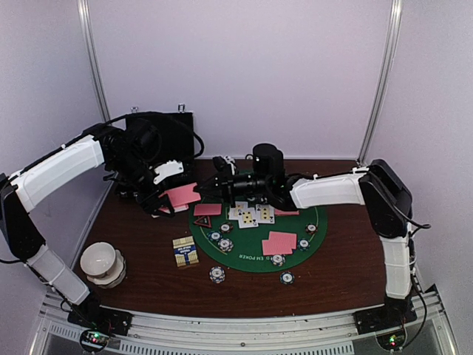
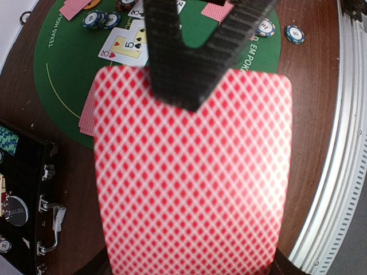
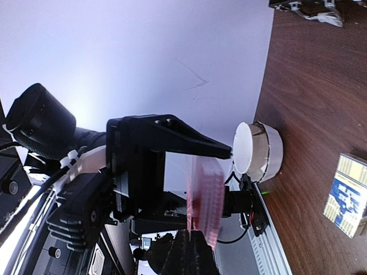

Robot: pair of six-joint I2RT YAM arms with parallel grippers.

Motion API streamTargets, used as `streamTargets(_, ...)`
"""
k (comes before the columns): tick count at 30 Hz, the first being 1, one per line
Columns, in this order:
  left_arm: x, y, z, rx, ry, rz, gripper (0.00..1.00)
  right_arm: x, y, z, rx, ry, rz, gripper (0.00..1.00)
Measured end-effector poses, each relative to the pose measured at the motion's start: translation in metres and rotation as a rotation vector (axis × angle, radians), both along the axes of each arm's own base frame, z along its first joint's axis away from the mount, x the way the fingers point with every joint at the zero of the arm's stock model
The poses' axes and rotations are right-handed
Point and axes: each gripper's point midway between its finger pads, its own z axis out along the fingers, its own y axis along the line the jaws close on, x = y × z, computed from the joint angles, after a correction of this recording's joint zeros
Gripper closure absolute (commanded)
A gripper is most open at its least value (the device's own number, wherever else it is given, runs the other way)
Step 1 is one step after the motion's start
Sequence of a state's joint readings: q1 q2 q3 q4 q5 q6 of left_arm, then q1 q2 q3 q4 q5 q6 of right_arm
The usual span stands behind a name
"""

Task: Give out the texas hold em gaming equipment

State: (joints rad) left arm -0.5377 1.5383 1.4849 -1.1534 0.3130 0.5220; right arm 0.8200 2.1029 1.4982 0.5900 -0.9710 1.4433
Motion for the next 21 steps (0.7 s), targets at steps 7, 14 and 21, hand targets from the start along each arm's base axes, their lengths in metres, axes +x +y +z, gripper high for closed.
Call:
streamTargets(7,0.002,0.006,-0.005,0.035,-0.011,0.008,1.0,0.039,-0.063,-0.031,-0.123,0.033,-0.109,1.0)
streamTargets(14,0.001,0.019,-0.023,0.069,0.02,0.034,1.0,0.099,-0.175,-0.046,-0.304,-0.036,-0.316,1.0)
streamTargets(21,-0.009,0.035,-0.046,0.098,0.061,0.062,1.0,0.117,-0.248,-0.099,-0.507,-0.019,-0.413,1.0)
